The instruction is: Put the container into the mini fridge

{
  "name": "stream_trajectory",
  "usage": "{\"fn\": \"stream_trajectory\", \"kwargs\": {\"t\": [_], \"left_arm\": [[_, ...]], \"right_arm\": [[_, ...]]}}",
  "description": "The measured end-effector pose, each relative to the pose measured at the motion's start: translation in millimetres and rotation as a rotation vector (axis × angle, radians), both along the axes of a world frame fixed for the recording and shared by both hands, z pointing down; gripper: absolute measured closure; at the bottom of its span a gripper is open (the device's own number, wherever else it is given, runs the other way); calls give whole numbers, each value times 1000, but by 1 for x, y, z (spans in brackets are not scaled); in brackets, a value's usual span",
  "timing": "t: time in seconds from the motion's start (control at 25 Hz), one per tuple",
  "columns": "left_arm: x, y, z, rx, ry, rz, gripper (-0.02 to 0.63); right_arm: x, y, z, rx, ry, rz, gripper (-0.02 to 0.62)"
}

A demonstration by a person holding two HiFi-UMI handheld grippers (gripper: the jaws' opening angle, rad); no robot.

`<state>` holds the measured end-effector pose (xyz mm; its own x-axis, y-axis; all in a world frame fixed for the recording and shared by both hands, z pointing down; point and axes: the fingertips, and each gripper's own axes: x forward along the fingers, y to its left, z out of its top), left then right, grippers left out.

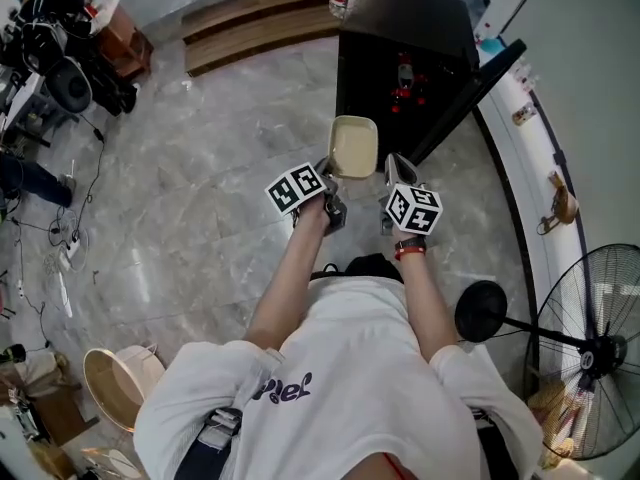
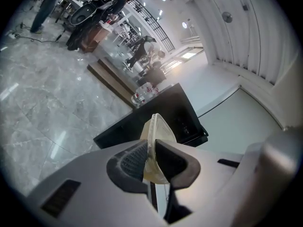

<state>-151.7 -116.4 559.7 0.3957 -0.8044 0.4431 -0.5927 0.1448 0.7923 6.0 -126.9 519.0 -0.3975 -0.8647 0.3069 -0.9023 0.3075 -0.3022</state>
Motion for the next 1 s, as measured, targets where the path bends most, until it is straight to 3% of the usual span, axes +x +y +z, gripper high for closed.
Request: {"fn": "stream_trajectory", "kwargs": {"t": [0.4,0.64,1.0], "left_arm": [[16,-35,7,-7,-12,52,543],[45,-90,35,14,-24,57,545],[75,-141,59,-21,-45,32,545]], "right_arm": [[11,-20,20,-34,-22,59,580],[36,-61,48,-45,-20,34,580],[66,-118,59,-63,-48,39,580]]}}
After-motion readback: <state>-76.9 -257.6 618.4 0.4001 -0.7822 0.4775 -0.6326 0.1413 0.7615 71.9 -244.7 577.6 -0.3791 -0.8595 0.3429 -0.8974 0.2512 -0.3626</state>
